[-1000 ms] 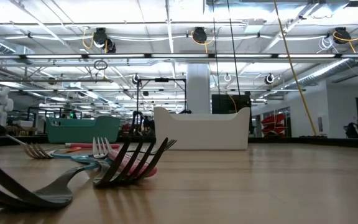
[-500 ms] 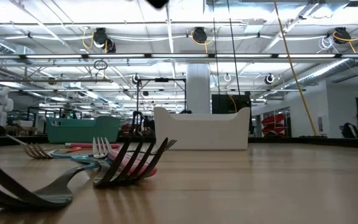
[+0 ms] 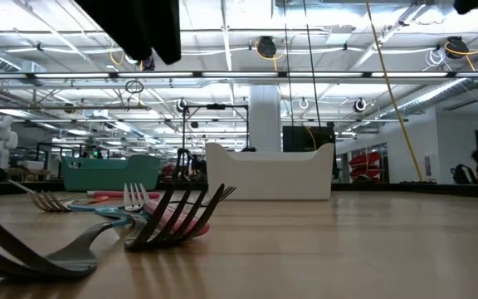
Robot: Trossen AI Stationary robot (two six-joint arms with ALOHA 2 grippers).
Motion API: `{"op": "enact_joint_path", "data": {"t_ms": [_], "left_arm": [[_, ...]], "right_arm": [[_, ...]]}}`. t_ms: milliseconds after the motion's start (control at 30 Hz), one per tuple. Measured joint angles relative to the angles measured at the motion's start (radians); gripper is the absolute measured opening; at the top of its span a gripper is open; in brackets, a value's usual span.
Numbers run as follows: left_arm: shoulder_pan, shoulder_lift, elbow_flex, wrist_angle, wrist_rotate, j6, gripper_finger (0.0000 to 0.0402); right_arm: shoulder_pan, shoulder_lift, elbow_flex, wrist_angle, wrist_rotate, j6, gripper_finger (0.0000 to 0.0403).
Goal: Sort silverware by color (type)
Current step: Put the blue fork into the black bin
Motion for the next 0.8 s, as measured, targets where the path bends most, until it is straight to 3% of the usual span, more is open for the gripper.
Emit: {"op": "enact_joint_path", "data": {"t_ms": [200, 800], "left_arm": [[-0.024, 0.001, -0.047, 0.054, -0.01, -0.024, 0.0154], [-0.007, -0.026, -0.39, 0.231, -0.019, -0.09, 0.0154]], "right_arm": [[0.0, 0.0, 0.0, 0.0, -0.026, 0.0, 0.0121], [0.0, 0.0, 0.0, 0.001, -0.026, 0.0, 0.0121]]}}
